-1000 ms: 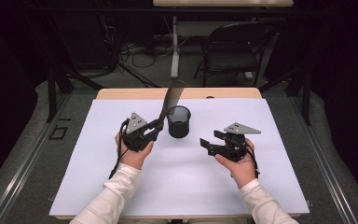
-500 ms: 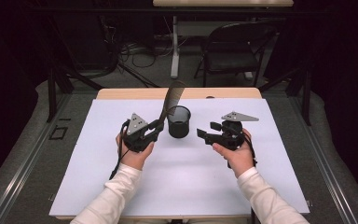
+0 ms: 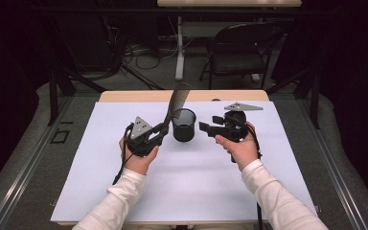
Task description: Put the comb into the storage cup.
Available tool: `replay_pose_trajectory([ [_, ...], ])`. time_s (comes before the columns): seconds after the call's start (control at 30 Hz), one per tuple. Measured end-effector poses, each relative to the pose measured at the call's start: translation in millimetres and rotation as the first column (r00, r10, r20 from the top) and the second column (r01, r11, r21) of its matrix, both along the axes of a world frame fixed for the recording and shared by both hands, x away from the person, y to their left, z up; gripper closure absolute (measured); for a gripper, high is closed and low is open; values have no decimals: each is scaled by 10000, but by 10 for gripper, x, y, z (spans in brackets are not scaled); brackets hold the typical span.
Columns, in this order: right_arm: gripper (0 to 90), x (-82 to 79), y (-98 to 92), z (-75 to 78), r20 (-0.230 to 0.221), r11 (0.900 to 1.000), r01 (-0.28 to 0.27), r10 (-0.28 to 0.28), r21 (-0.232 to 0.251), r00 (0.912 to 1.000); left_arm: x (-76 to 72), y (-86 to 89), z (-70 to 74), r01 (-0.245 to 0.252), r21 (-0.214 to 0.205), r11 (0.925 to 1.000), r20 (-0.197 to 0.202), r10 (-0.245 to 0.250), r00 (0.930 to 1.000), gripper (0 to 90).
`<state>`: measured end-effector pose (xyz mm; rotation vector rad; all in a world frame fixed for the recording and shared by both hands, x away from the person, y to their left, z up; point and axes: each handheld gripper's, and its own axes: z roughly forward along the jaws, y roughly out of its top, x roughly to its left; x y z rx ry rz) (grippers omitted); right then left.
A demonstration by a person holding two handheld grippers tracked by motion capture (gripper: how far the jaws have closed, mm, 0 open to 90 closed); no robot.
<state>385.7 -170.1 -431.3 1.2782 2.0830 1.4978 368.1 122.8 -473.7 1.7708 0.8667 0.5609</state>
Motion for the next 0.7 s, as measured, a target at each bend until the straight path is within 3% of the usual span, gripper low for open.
replay_pose_trajectory([
  [0.17, 352, 47, 35, 62, -62, 9999, -100, 100, 109, 9999, -3, 2, 0, -18, -30, 10000, 15, 18, 10000, 725],
  [0.33, 355, 87, 66, 110, -444, 9990, -267, 283, 362, 9986, -5, 3, 0, -33, -36, 10000, 27, 33, 10000, 725],
  [0.7, 373, 147, 186, 170, -801, 9984, -457, 483, 345, 9956, -1, 3, -21, -91, -23, 10000, 41, 91, 9999, 724],
])
